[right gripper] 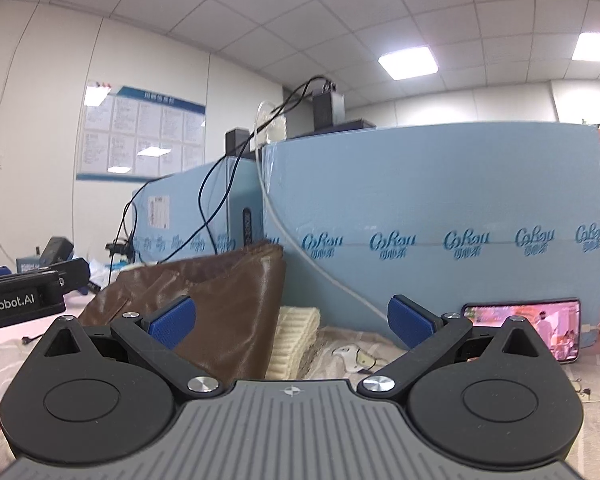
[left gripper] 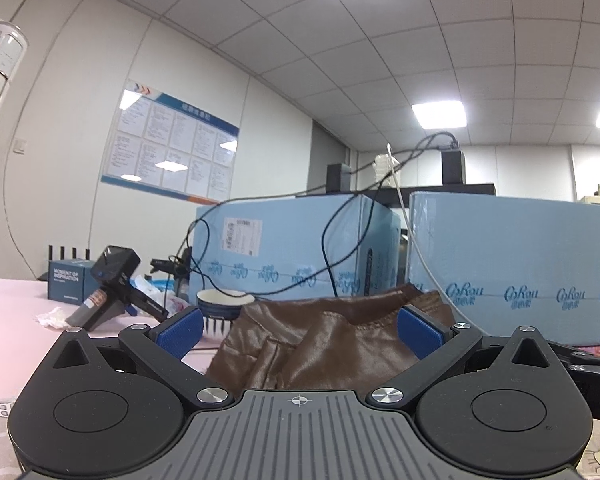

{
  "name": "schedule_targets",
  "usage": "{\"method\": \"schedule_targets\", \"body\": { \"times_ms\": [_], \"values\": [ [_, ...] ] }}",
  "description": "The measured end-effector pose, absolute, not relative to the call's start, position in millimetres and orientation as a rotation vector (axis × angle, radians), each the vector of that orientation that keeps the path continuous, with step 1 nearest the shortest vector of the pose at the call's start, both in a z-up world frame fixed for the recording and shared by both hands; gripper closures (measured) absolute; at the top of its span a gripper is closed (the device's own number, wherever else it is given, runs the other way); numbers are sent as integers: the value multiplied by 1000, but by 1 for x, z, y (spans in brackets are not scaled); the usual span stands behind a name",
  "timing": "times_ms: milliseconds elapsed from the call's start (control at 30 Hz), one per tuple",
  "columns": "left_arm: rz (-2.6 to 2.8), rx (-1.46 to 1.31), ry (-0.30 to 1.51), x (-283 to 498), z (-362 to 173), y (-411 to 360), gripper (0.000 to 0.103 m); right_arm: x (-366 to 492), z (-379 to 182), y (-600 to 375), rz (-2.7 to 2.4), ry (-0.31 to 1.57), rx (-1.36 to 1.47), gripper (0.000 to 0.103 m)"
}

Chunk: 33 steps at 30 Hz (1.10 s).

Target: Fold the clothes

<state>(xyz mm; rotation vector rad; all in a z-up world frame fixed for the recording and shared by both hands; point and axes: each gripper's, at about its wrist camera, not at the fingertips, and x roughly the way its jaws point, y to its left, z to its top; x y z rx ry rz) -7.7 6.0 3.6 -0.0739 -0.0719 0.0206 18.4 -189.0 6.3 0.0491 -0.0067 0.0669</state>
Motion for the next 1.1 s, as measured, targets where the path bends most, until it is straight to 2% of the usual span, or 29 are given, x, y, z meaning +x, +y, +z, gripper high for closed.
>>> {"method": "schedule_targets", "body": {
  "times_ms": [733,933,1100],
  "values": [
    [-61,-13,-158,-26,2,-4,0,-10,7,-191,-212,-145,40,0],
    [-109,28,-134,-23,3,-12,0,-29,7,-196,-205,-231,80,0],
    [-102,-15,-184,-31,4,-4,0,-41,7,-199,-251,-293,106,0]
  ]
}}
